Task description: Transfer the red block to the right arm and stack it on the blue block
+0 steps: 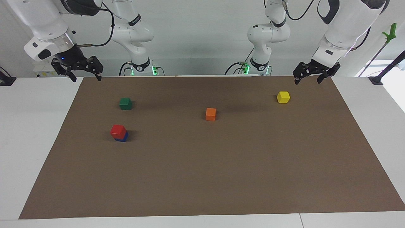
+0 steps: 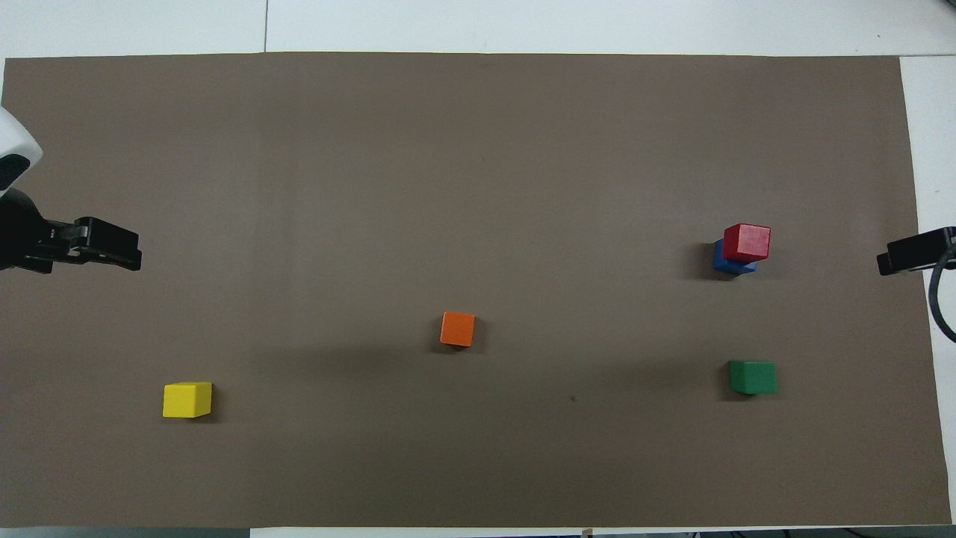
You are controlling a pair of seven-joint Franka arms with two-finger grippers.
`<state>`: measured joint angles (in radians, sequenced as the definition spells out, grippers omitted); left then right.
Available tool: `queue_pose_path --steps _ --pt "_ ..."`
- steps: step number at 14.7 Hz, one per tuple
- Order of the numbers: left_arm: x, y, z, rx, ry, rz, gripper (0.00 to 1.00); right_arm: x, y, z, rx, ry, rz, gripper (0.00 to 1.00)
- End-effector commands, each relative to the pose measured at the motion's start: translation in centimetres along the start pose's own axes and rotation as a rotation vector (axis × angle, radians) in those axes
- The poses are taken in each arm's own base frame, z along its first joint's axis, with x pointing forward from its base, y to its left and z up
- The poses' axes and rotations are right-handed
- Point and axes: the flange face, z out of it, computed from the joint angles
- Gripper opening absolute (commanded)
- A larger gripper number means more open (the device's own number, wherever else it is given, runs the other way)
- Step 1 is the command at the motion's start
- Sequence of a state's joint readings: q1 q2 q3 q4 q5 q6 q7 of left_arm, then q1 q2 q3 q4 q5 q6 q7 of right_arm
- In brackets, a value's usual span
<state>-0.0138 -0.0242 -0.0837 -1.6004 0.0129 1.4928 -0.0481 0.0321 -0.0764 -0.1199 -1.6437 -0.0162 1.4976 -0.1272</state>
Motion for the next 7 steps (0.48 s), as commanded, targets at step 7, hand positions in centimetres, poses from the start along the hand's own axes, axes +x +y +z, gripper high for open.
queue_pose_path --steps 7 --pt "1.8 0.4 2.5 0.01 -0.025 0.025 1.0 -0.4 0.3 -0.3 -0.015 0.003 0.022 1.0"
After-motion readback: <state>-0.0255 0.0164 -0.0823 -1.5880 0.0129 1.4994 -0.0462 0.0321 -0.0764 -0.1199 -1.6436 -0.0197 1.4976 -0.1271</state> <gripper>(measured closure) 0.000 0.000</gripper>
